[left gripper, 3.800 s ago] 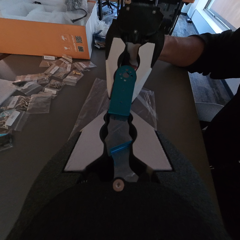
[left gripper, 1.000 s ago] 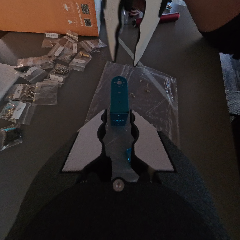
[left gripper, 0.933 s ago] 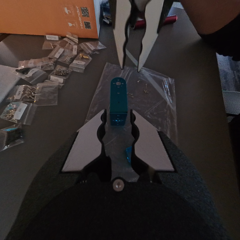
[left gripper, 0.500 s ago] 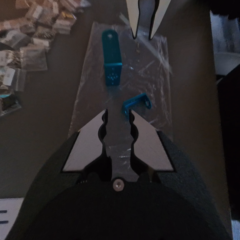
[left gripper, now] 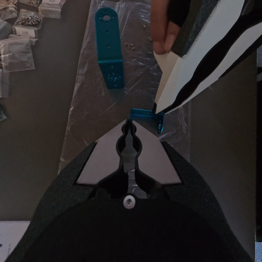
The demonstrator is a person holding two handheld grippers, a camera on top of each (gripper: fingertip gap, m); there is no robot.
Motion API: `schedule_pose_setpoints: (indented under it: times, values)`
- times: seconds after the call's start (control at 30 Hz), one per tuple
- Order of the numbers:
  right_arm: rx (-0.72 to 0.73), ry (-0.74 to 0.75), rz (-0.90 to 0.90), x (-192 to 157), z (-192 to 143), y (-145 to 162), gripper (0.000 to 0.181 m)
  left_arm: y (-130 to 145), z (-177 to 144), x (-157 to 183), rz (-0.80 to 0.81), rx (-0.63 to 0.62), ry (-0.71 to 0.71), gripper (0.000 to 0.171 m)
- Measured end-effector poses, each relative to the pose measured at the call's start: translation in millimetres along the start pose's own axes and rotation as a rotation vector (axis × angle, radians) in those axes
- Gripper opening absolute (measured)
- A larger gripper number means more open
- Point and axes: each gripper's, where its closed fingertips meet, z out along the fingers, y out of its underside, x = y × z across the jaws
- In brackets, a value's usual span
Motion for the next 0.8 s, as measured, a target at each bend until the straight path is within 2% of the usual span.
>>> schedule_pose_setpoints:
  times: [0.07, 0.13, 0.27, 0.33, 0.37, 0.4, 0.53, 0.8]
  values:
    - [-0.033, -0.003, 0.009, 4, -1, 7, 0.009, 1, -1, -4, 0.013, -0.013, -0.032, 0.000]
    - [0.012, -0.008, 0.059, 8, -4, 4, 0.014, -2, -6, -8, 0.013, 0.004, -0.059, 0.000]
    - [0.092, -0.040, 0.274, 20, -2, -5, 0.073, -14, -15, -9, 0.032, 0.059, -0.090, 0.000]
    - [0.066, -0.067, 0.334, 22, 2, 1, 0.088, -17, -17, -7, 0.049, 0.068, -0.092, 0.000]
    - [0.058, -0.051, 0.333, 26, 3, 4, 0.081, -18, -18, -5, 0.061, 0.070, -0.091, 0.000]
    - [0.061, -0.066, 0.331, 25, 1, 5, 0.067, -19, -18, -3, 0.070, 0.074, -0.089, 0.000]
    - [0.089, -0.129, 0.362, 18, -2, 3, 0.050, -25, -21, 4, 0.074, 0.101, -0.066, 0.000]
    - [0.111, -0.135, 0.361, 18, -12, 2, 0.048, -35, -26, 9, 0.075, 0.147, -0.065, 0.000]
